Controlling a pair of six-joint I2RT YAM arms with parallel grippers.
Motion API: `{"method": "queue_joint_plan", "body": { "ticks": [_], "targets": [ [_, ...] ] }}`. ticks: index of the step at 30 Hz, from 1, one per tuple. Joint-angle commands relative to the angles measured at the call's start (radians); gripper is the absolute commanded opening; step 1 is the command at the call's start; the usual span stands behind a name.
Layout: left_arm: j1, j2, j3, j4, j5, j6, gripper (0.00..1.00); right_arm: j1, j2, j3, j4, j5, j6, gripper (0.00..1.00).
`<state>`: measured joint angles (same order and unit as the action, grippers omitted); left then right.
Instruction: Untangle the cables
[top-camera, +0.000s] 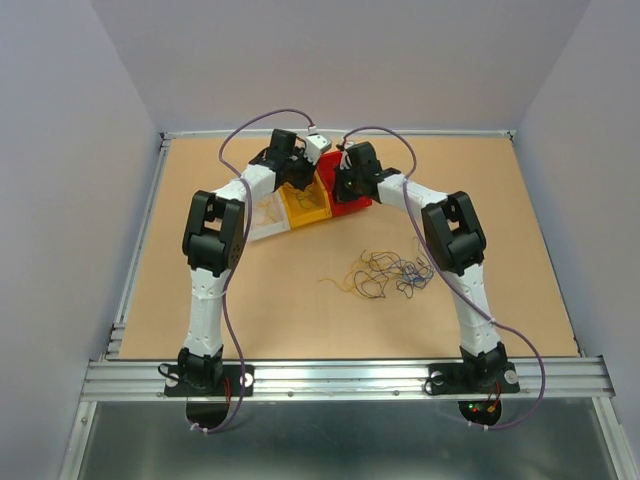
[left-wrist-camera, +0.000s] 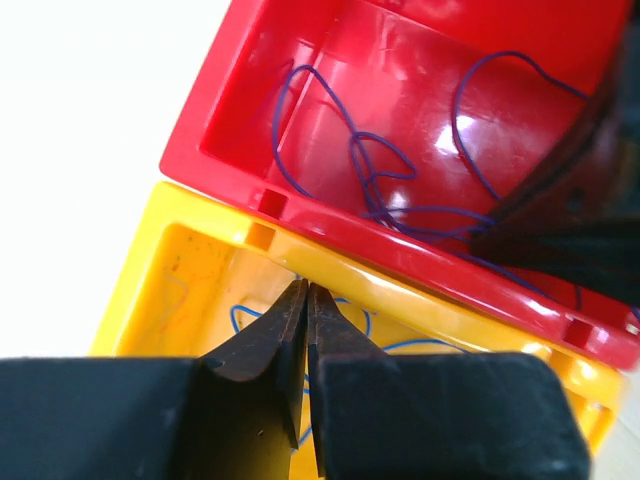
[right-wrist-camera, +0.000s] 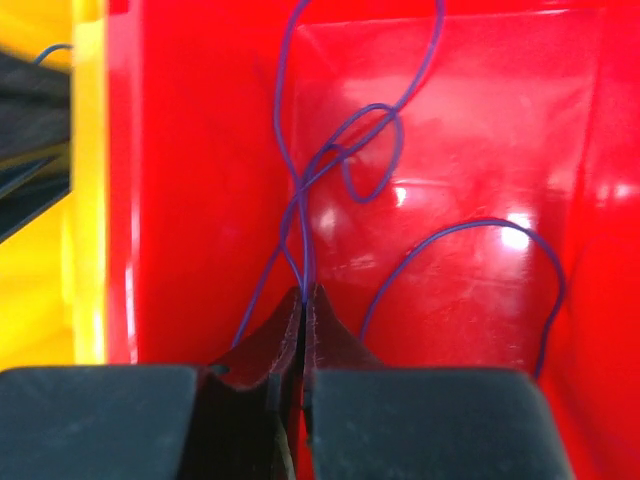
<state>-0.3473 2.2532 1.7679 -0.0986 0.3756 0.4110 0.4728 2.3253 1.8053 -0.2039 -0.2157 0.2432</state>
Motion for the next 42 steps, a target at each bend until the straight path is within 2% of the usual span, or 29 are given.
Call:
{"method": "queue_joint_plan", "body": {
  "ticks": [1, 10, 21, 27, 32, 42],
  "targets": [
    [-0.007, -0.099, -0.021, 0.022, 0.049, 0.012, 0.17, 0.003, -0.012, 0.094, -0.008, 0.108, 0.016, 0.01],
    [-0.01, -0.119, -0.039, 0.028, 0.077, 0.029, 0.17, 0.003, -0.08, 0.19, 0.015, 0.266, 0.044, 0.01],
    [-0.012, -0.144, -0.054, 0.031, 0.069, 0.023, 0.17, -0.017, 0.04, 0.322, 0.012, 0.24, 0.007, 0.0],
    [-0.012, -0.158, -0.064, 0.039, 0.068, 0.012, 0.17, -0.008, 0.094, 0.256, 0.014, 0.236, -0.005, 0.01],
    [-0.012, -0.165, -0.065, 0.037, 0.069, 0.002, 0.17, 0.015, 0.137, 0.226, 0.012, 0.348, -0.036, 0.01],
    [-0.007, -0.288, -0.093, 0.025, 0.01, -0.066, 0.19, 0.017, 0.103, 0.19, 0.021, 0.395, -0.071, 0.02]
  ]
}}
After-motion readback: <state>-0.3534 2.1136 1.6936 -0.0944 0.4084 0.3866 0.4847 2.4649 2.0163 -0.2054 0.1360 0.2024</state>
